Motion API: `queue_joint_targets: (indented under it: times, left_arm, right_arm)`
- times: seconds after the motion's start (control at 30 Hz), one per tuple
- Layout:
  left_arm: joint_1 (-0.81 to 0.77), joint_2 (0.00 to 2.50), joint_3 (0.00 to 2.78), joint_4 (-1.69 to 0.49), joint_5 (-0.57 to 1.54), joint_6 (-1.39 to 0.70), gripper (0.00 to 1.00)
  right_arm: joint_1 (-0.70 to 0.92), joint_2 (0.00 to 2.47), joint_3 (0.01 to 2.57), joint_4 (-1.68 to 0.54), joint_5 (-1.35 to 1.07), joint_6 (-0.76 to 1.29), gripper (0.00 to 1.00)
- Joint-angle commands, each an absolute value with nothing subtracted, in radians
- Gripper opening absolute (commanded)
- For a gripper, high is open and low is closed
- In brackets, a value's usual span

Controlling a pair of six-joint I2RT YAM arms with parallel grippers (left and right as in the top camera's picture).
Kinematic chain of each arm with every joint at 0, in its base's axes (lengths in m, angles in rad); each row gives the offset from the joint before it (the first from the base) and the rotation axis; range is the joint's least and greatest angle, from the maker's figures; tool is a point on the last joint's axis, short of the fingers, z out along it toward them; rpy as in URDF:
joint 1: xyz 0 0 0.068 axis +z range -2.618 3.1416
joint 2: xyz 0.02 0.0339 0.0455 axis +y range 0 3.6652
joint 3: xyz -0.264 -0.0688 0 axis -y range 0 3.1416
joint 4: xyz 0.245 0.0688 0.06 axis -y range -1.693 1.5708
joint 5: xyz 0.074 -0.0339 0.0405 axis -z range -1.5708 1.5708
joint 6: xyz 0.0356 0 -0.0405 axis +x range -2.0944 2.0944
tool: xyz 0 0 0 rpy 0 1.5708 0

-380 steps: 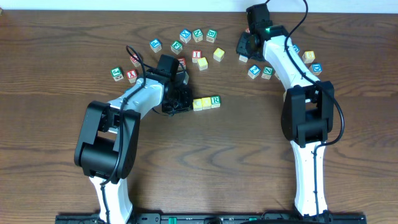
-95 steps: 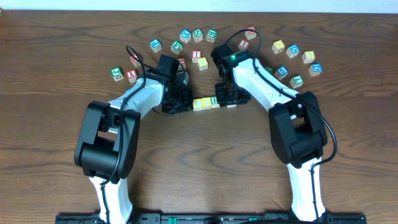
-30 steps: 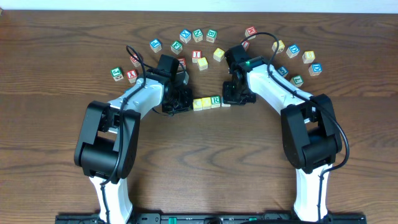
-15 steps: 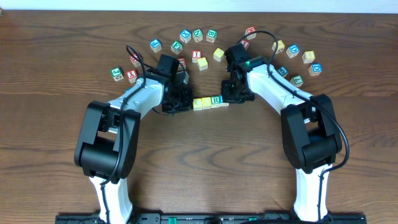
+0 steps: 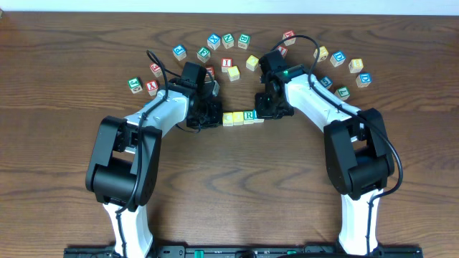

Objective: Spell out CORL

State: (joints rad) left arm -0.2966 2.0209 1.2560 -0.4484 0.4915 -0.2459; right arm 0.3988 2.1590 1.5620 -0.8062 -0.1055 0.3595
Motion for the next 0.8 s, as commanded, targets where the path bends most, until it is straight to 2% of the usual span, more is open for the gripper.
queue_joint_targets:
  times: [0.0,0.3,0.53,0.77]
  left_arm:
    - [-0.298,2.038,1.264,-0.45,0.482,-0.225,0.07]
    - [-0.298,2.038,1.264,-0.45,0.482,-0.225,0.08]
    - [-0.298,2.038,1.264,-0.431,0.482,-0.221,0.07]
    - [-0.298,2.038,1.264,-0.424,0.482,-0.221,0.07]
  right_arm:
    - [0.406,2.162,1.556,-0.805,-0.105,0.352,0.01]
    - [0.387,2.149,1.669,-0.836,-0.025,0.388,0.01]
    - [0.388,2.149,1.668,-0.747,-0.064,0.389,0.03]
    - [0.412,2.154,1.665,-0.751,-0.062,0.419,0.02]
